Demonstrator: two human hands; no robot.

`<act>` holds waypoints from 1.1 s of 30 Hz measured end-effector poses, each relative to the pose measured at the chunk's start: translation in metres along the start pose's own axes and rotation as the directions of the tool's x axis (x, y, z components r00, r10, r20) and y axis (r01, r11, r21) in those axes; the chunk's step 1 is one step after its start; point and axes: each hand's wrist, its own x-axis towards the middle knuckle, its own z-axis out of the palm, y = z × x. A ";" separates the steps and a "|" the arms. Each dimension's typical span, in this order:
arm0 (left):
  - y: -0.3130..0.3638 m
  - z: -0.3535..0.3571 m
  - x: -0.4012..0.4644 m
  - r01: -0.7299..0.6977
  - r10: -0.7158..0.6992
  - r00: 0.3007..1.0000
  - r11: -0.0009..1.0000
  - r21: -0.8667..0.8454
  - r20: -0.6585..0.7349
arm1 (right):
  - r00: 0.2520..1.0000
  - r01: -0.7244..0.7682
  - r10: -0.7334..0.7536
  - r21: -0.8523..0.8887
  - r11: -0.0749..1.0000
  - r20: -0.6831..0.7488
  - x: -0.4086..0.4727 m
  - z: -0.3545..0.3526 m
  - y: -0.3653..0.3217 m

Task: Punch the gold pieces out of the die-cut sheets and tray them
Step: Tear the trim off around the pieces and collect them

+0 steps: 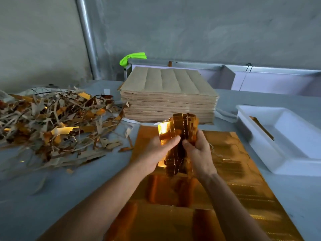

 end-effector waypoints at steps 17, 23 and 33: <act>-0.029 0.021 0.010 -0.211 0.206 0.975 0.975 0.066 0.084 | 0.973 -0.030 0.062 0.146 0.989 -0.224 -0.015 -0.008 -0.015; -0.028 0.022 -0.001 -0.268 0.252 0.955 0.959 0.093 0.154 | 0.977 -0.080 0.074 -0.022 0.997 -0.202 -0.016 0.001 -0.025; -0.035 0.029 -0.003 -0.264 0.257 0.963 0.961 0.088 0.082 | 0.984 -0.027 0.014 -0.073 0.997 -0.178 -0.020 -0.004 -0.031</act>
